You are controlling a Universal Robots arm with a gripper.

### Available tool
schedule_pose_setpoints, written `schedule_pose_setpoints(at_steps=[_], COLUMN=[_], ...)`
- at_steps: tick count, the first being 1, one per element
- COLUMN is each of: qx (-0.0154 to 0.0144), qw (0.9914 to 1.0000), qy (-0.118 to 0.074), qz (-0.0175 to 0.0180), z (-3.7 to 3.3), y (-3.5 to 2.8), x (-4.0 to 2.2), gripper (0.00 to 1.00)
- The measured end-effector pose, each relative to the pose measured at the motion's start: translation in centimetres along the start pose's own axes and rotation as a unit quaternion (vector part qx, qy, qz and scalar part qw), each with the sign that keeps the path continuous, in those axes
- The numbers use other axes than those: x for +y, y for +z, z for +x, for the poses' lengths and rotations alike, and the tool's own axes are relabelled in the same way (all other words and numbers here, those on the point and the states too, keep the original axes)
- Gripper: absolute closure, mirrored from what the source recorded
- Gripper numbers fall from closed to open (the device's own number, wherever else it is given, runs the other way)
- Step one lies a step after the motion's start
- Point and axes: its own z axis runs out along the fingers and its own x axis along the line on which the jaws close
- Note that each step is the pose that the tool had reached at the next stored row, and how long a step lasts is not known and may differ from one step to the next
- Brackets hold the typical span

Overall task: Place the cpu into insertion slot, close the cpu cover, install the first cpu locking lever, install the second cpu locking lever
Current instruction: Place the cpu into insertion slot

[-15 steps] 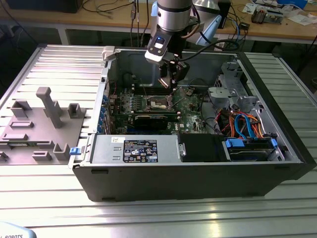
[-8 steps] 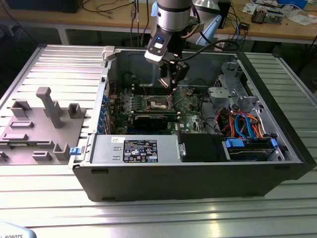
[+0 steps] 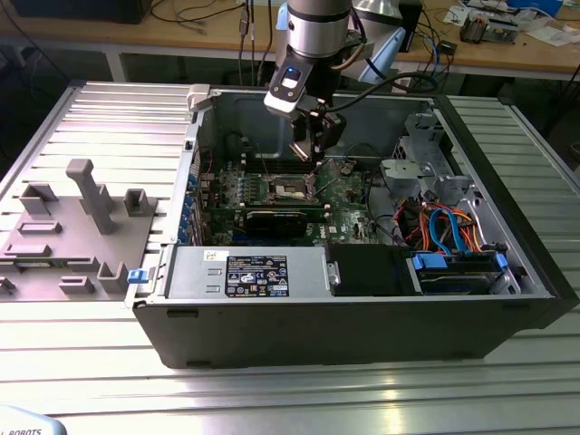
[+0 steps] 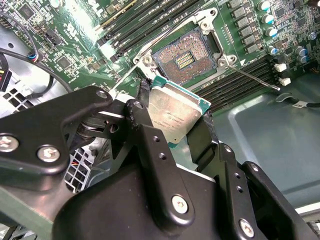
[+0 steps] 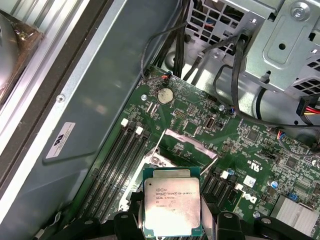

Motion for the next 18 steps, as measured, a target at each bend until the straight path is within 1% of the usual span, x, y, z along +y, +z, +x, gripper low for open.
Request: schedule_pose_setpoints(at_steps=[18], qx=[-0.0006], qw=[0.99996], qy=[0.009], qz=[-0.0001], z=[0.0], y=[0.0], x=[0.0], gripper=[0.46])
